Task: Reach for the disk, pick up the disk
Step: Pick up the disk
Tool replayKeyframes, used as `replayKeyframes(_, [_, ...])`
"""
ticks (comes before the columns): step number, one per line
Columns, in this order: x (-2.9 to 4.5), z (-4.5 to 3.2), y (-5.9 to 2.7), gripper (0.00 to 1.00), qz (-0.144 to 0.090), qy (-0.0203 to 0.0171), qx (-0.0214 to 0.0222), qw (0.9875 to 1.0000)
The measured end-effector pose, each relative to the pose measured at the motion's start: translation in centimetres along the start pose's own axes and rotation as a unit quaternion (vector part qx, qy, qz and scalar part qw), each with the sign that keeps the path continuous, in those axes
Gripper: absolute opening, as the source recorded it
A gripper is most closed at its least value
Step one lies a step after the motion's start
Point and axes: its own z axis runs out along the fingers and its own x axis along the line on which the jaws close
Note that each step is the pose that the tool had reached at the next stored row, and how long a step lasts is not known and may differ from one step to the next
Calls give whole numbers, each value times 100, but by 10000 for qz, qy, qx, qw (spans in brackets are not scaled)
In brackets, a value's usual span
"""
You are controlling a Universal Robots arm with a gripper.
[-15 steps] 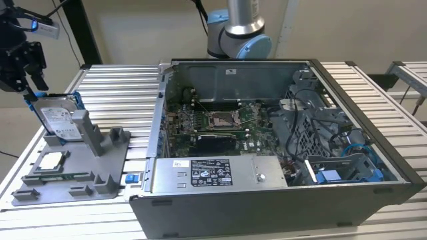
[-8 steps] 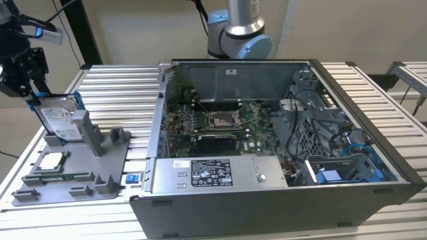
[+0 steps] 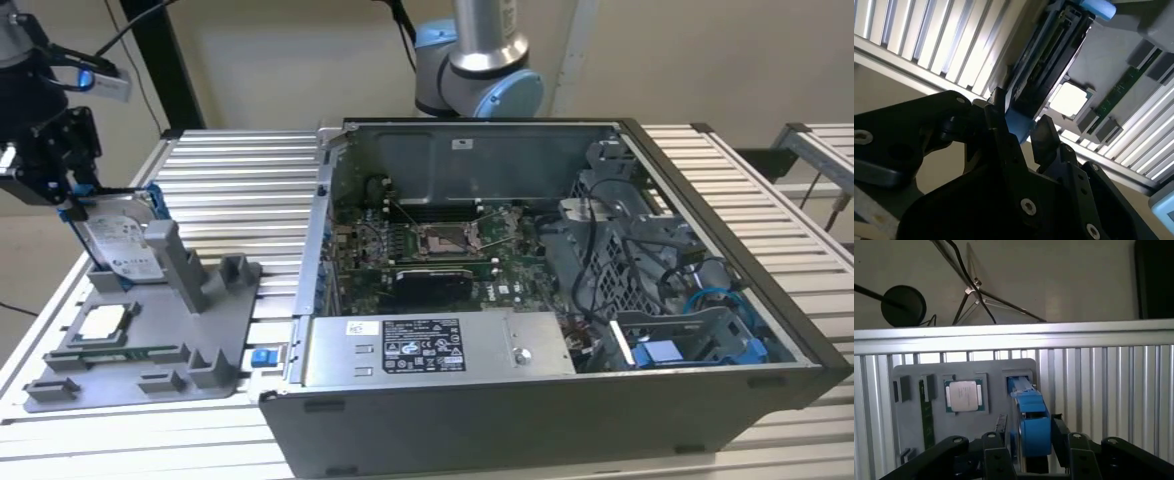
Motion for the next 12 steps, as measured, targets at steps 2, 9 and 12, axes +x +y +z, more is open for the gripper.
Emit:
replayKeyframes(2, [2,35,0,100,-24,1,-3,10000])
replayKeyframes(9, [5,151,-2,100,-104,-8,-4,9999])
replayKeyframes(12, [7,199,-3,100,-135,-14,-5,9999])
